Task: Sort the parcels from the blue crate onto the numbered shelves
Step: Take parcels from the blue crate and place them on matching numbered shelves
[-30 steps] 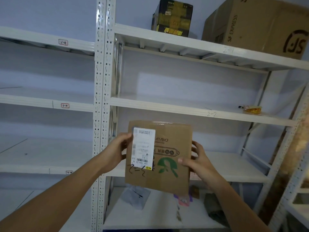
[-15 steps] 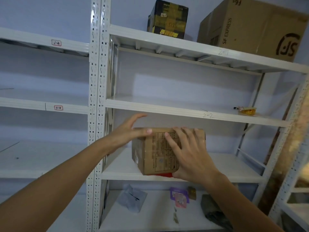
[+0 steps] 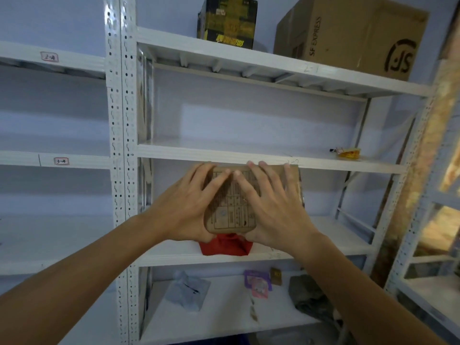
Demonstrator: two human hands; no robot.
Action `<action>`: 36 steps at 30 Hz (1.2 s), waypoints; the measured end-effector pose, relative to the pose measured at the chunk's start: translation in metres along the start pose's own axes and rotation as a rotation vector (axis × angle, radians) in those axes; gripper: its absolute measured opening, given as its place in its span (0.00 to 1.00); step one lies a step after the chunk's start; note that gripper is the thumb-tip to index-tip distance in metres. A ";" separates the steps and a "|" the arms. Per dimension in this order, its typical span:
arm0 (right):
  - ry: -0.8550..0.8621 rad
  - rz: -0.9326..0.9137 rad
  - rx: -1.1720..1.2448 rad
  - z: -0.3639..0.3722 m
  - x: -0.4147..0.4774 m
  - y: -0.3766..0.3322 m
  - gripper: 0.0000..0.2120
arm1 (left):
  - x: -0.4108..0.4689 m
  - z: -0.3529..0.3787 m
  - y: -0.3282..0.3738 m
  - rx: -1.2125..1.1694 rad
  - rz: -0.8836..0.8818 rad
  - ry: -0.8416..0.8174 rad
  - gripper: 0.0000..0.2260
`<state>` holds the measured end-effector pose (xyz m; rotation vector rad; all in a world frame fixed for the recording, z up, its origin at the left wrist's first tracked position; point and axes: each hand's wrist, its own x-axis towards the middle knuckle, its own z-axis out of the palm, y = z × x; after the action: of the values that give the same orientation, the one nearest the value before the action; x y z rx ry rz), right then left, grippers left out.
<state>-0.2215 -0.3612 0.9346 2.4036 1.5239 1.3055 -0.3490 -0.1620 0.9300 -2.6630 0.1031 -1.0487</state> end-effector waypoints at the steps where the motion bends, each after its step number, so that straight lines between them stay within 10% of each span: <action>1: 0.037 0.061 0.060 -0.003 -0.004 0.005 0.63 | -0.001 0.000 -0.003 -0.050 -0.040 0.008 0.59; 8: 0.373 1.098 1.441 0.022 -0.054 0.031 0.47 | -0.021 0.014 -0.014 -0.466 -0.332 0.139 0.62; 18: 0.061 0.982 2.213 0.073 -0.084 0.010 0.59 | -0.042 0.036 -0.008 -1.525 -0.569 0.072 0.51; 36: -0.168 0.802 1.673 0.023 -0.031 0.033 0.38 | -0.001 0.025 -0.029 -1.693 -0.763 -0.002 0.50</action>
<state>-0.1881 -0.3929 0.9137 4.0197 1.9801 -0.9497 -0.3338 -0.1281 0.9202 -4.4439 -0.1150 -1.5773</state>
